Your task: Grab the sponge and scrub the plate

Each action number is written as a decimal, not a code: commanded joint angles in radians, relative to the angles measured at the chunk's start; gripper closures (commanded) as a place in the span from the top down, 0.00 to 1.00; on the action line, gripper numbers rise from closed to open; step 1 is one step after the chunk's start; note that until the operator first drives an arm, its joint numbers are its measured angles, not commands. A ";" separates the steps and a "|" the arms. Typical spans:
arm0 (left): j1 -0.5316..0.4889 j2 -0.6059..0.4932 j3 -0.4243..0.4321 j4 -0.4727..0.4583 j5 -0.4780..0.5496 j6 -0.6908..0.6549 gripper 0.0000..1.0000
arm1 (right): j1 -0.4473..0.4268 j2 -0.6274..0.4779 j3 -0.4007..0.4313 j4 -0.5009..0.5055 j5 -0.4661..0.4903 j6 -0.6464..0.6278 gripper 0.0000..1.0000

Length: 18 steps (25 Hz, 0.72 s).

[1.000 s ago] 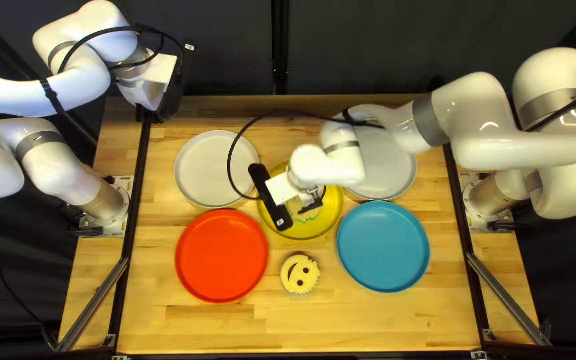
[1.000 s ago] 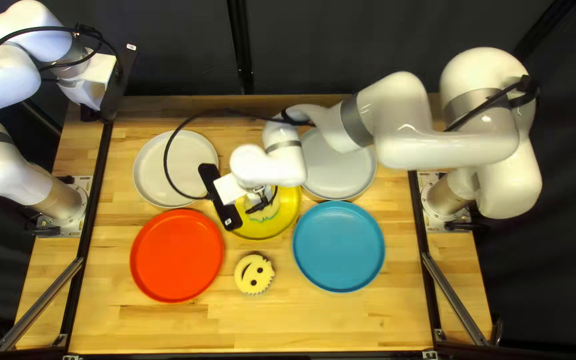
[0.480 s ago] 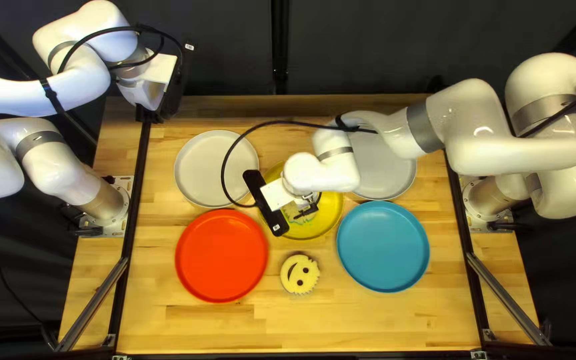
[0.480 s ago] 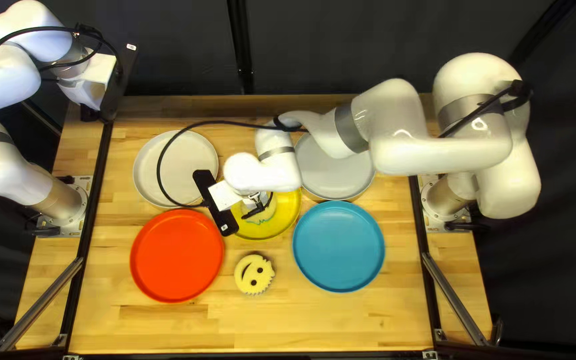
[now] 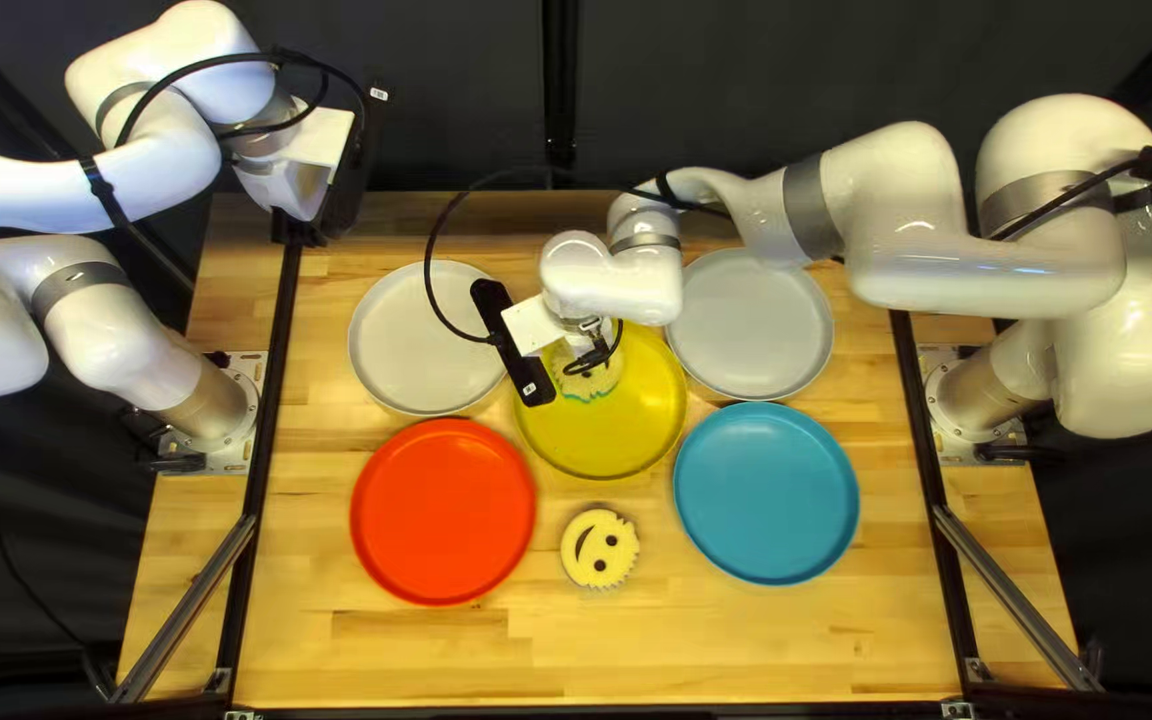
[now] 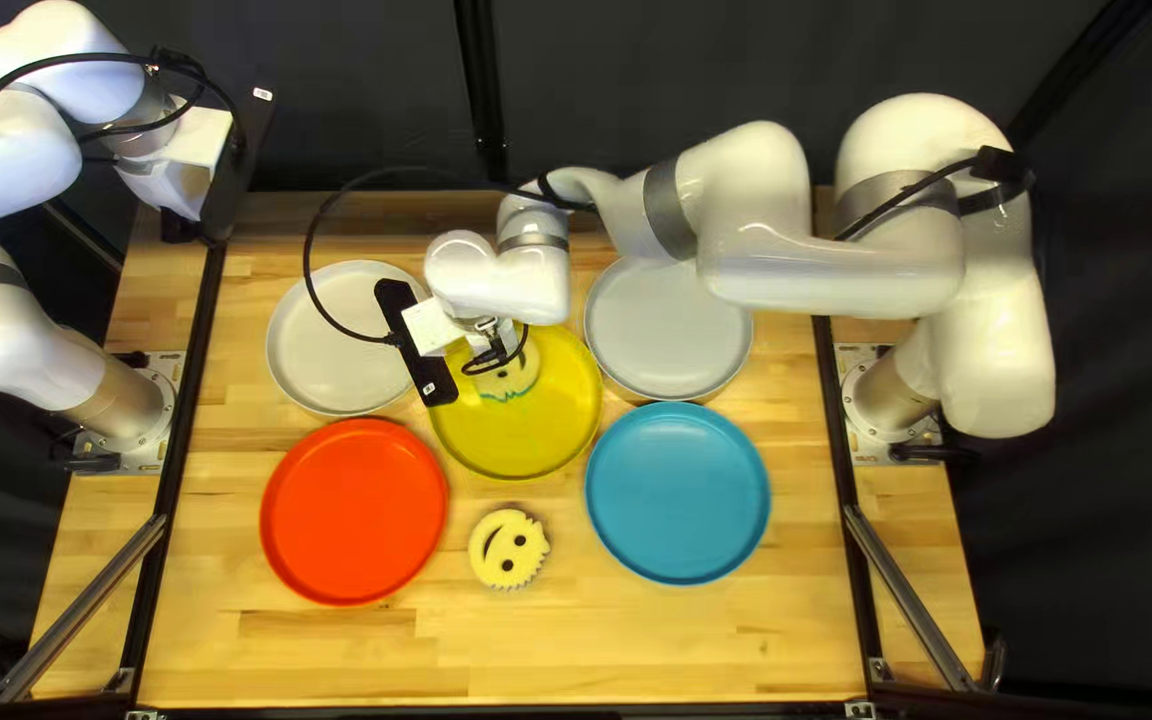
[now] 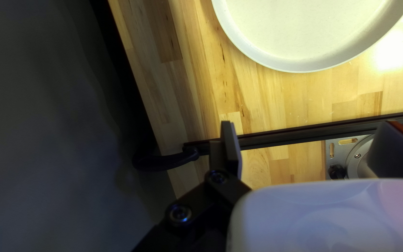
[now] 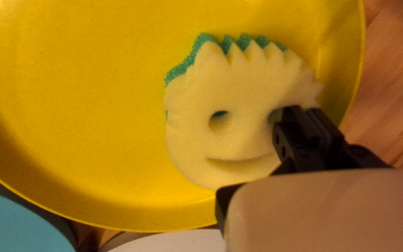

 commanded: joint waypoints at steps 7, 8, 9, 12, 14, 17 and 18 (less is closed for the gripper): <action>0.000 0.000 0.000 0.000 0.000 0.000 1.00 | 0.125 -0.013 0.006 -0.077 0.022 0.129 0.00; 0.000 0.000 0.000 0.000 0.000 0.000 1.00 | 0.127 -0.013 0.007 -0.080 0.022 0.131 0.00; 0.000 0.000 0.000 0.000 0.000 0.000 1.00 | 0.128 -0.008 0.001 -0.084 0.023 0.132 0.00; 0.000 0.000 0.000 0.000 0.000 0.000 1.00 | 0.107 0.009 -0.019 -0.085 0.019 0.109 0.00; 0.000 0.000 0.000 0.000 0.000 0.000 1.00 | 0.080 0.020 -0.031 -0.079 0.012 0.080 0.00; 0.000 0.000 0.000 0.000 0.000 0.000 1.00 | 0.042 0.039 -0.058 -0.063 0.010 0.036 0.00; 0.000 0.000 0.000 0.000 0.000 0.000 1.00 | 0.030 0.045 -0.067 -0.057 0.010 0.022 0.00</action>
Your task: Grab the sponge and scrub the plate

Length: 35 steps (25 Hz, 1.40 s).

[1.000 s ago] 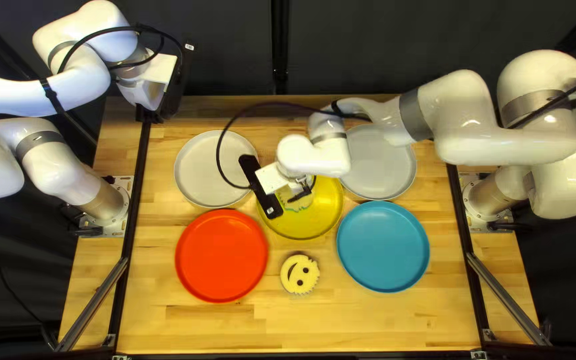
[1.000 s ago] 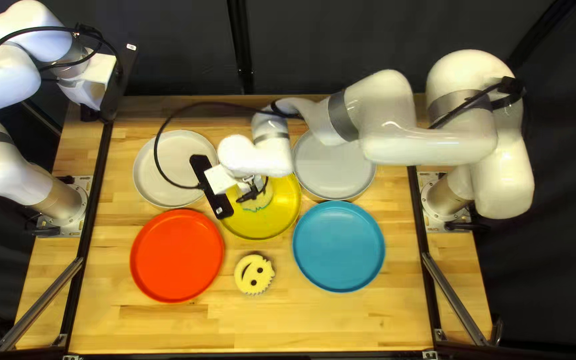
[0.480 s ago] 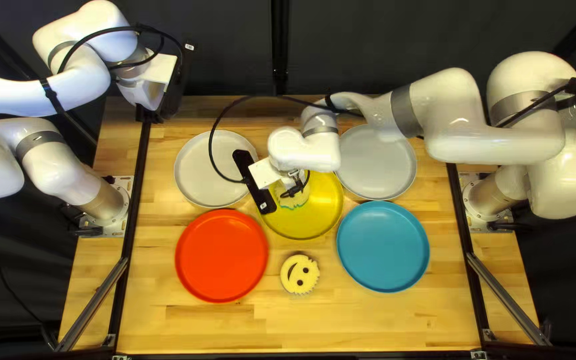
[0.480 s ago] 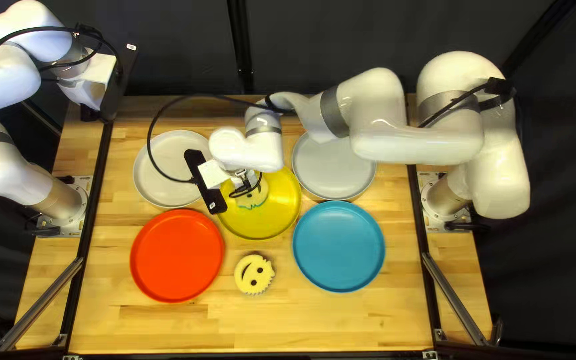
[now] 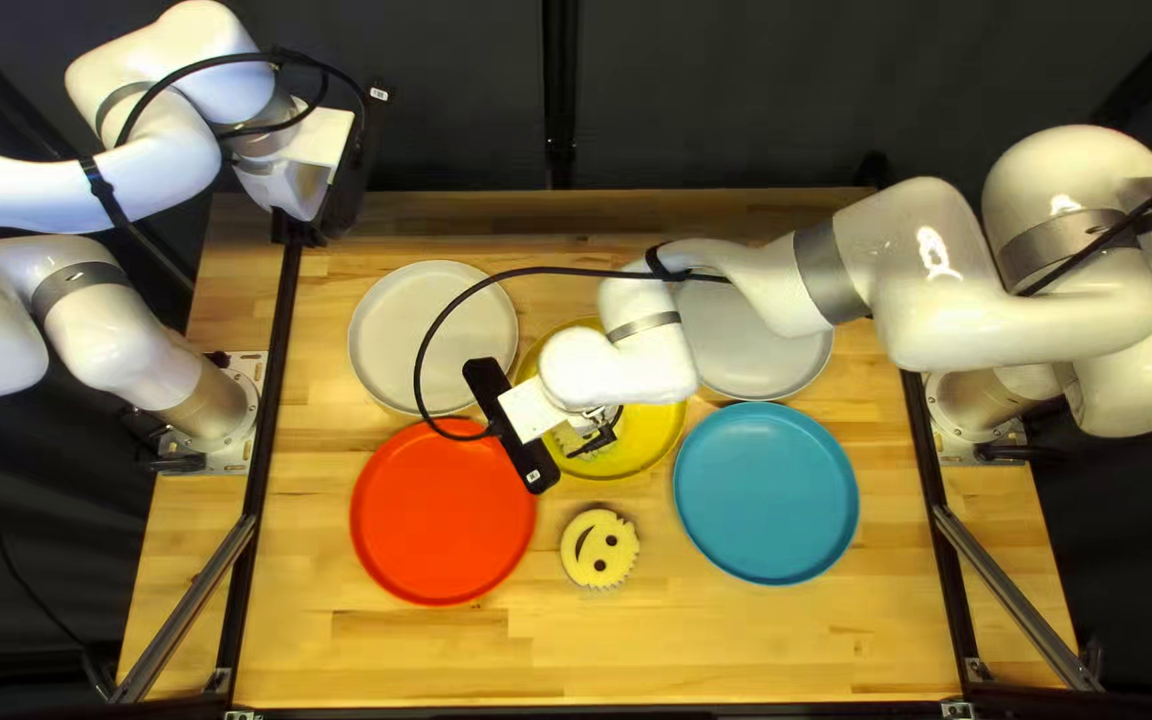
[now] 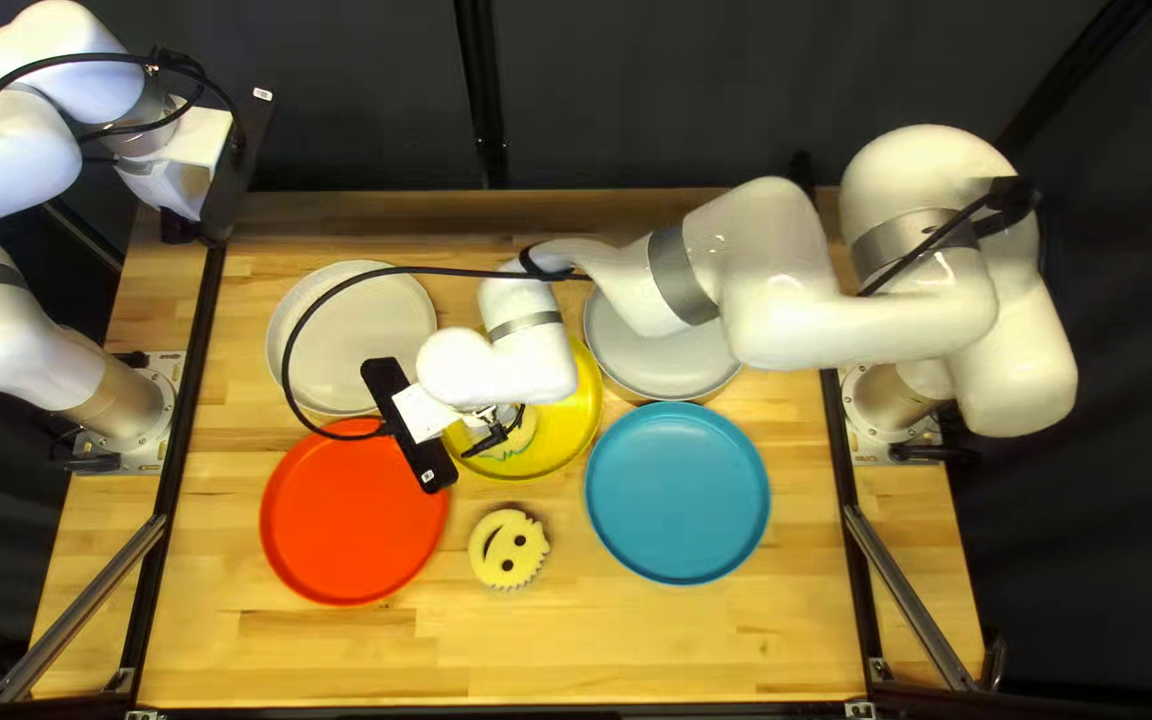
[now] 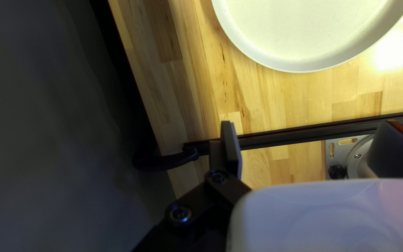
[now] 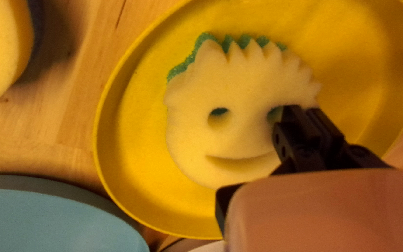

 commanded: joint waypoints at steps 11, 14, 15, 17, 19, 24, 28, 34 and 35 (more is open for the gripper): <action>0.000 0.000 0.000 0.000 0.000 0.000 1.00 | -0.069 0.018 -0.040 0.052 0.011 -0.078 0.00; 0.000 0.000 0.000 0.000 0.000 0.000 1.00 | -0.030 0.015 -0.040 0.037 0.017 -0.039 0.00; 0.000 0.000 0.000 0.000 0.000 0.000 1.00 | -0.012 0.014 -0.041 0.031 0.021 -0.021 0.00; 0.000 0.000 0.000 0.000 0.000 0.000 1.00 | 0.014 0.011 -0.040 0.020 0.025 0.005 0.00; 0.000 0.000 0.000 0.000 0.000 0.000 1.00 | 0.043 0.011 -0.037 0.005 0.027 0.034 0.00; 0.000 0.000 0.000 0.000 0.000 0.000 1.00 | 0.065 -0.013 0.004 -0.016 0.018 0.060 0.00; 0.000 0.000 0.000 0.000 0.000 0.000 1.00 | 0.035 -0.031 0.037 -0.019 -0.004 0.040 0.00; 0.000 0.000 0.000 0.000 0.000 0.000 1.00 | -0.056 -0.025 0.047 0.012 -0.040 -0.047 0.00; 0.000 0.000 0.000 0.000 0.000 0.000 1.00 | -0.065 -0.023 0.045 0.019 -0.041 -0.056 0.00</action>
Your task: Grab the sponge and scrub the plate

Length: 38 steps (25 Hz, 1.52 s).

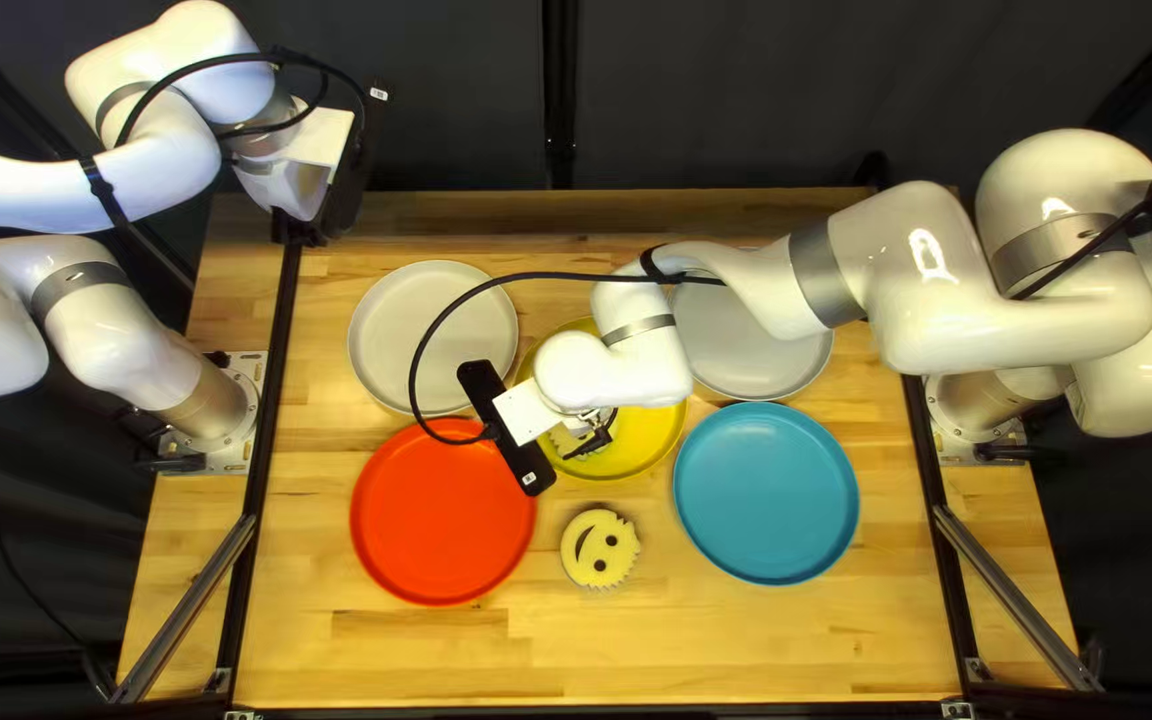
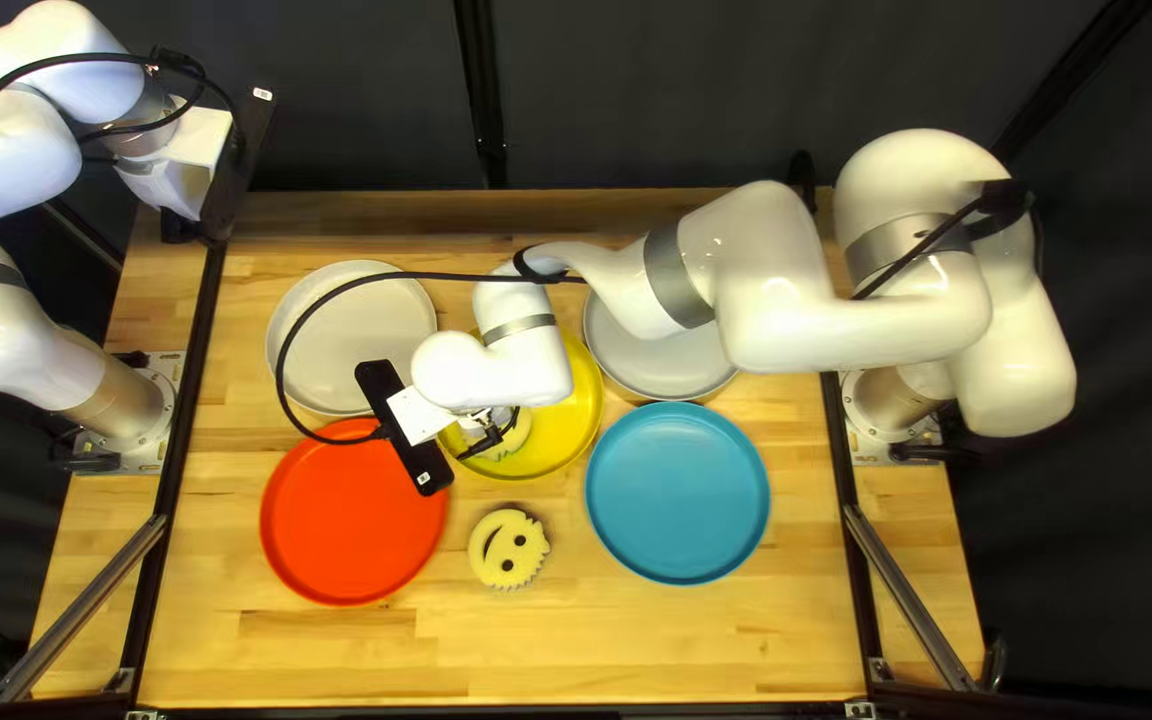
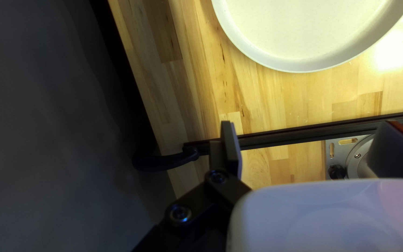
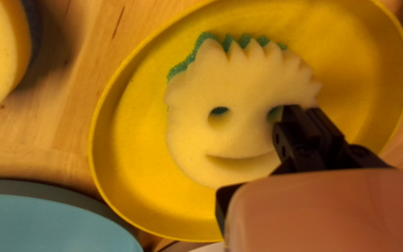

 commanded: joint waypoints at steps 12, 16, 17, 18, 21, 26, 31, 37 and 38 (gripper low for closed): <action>0.000 0.000 0.000 0.000 0.000 0.000 1.00 | -0.097 -0.041 0.067 0.054 -0.045 -0.077 0.00; 0.000 0.000 0.000 0.000 0.000 0.000 1.00 | -0.031 -0.041 0.077 0.037 -0.048 -0.011 0.00; 0.000 0.000 0.000 0.000 0.000 0.000 1.00 | -0.015 -0.041 0.079 0.031 -0.049 0.004 0.00; 0.000 0.000 0.000 0.000 0.000 0.000 1.00 | 0.010 -0.042 0.082 0.021 -0.048 0.028 0.00; 0.000 0.000 0.000 0.000 0.000 0.000 1.00 | 0.064 -0.048 0.091 -0.005 -0.037 0.080 0.00; 0.000 0.000 0.000 0.000 0.000 0.000 1.00 | 0.090 -0.070 0.118 -0.030 -0.029 0.108 0.00; 0.000 0.000 0.000 0.000 0.000 0.000 1.00 | 0.022 -0.093 0.152 -0.023 -0.049 0.054 0.00; 0.000 0.000 0.000 0.000 0.000 0.000 1.00 | -0.104 -0.124 0.176 0.035 -0.075 -0.066 0.00; 0.000 0.000 0.000 0.000 0.000 0.000 1.00 | -0.133 -0.140 0.181 0.052 -0.071 -0.091 0.00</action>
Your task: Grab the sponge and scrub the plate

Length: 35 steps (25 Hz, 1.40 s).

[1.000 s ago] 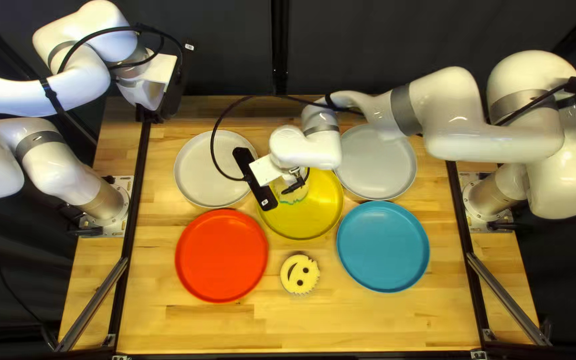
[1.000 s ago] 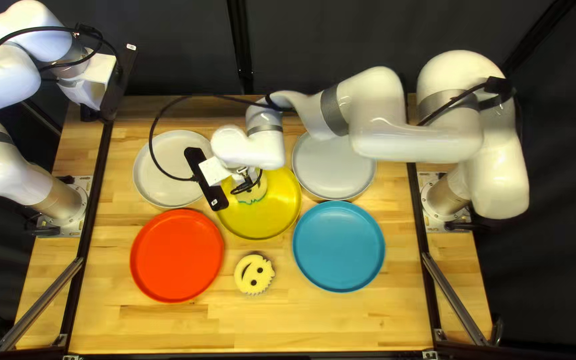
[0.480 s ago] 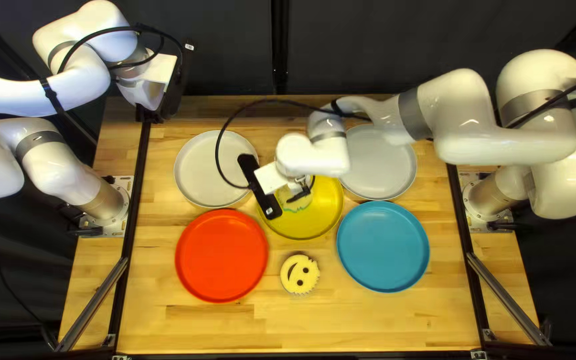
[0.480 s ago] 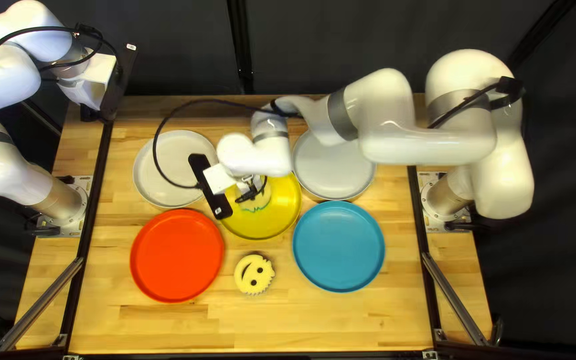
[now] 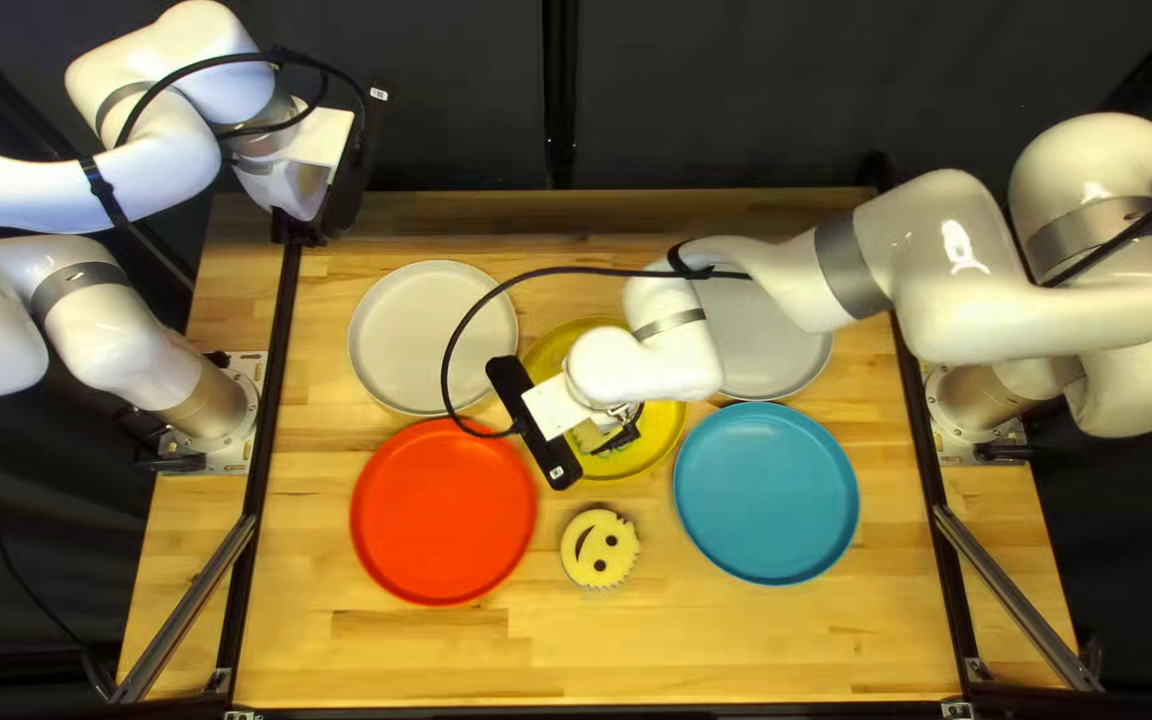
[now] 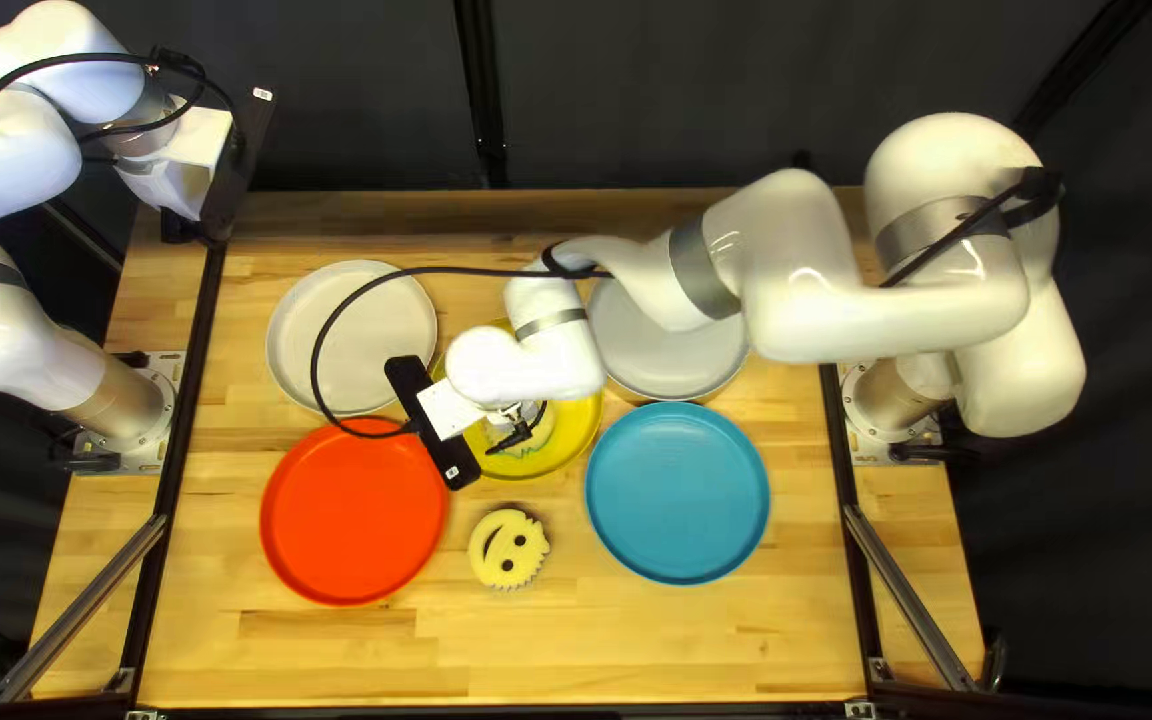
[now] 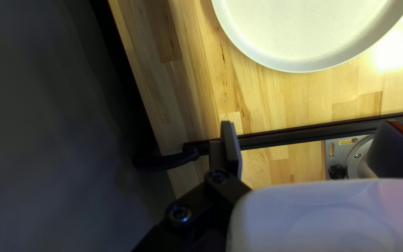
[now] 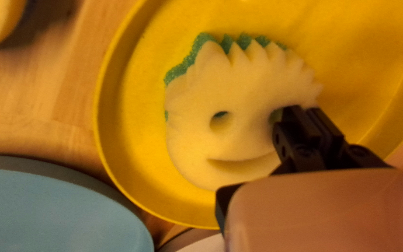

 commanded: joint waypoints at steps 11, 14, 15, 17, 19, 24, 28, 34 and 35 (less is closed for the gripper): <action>0.000 0.000 0.000 0.000 0.000 0.000 1.00 | -0.278 -0.032 -0.101 0.147 0.093 -0.174 0.00; 0.000 0.000 0.000 0.000 0.000 0.000 1.00 | -0.317 0.000 -0.144 0.168 0.112 -0.175 0.00; 0.000 0.000 0.000 0.000 0.000 0.000 1.00 | -0.339 0.019 -0.165 0.178 0.121 -0.175 0.00; 0.000 0.000 0.000 0.000 0.000 0.000 1.00 | -0.370 0.047 -0.198 0.190 0.135 -0.172 0.00; 0.000 0.000 0.000 0.000 0.000 0.000 1.00 | -0.397 0.070 -0.220 0.198 0.143 -0.169 0.00; 0.000 0.000 0.000 0.000 0.000 0.000 1.00 | -0.449 0.118 -0.259 0.212 0.157 -0.149 0.67; 0.000 0.000 0.000 0.000 0.000 0.000 1.00 | -0.461 0.122 -0.261 0.211 0.164 -0.114 1.00; 0.000 0.000 0.000 0.000 0.000 0.000 1.00 | -0.465 0.002 -0.121 0.219 0.138 -0.085 1.00; 0.000 0.000 0.000 0.000 0.000 0.000 1.00 | -0.473 -0.044 -0.066 0.225 0.128 -0.089 1.00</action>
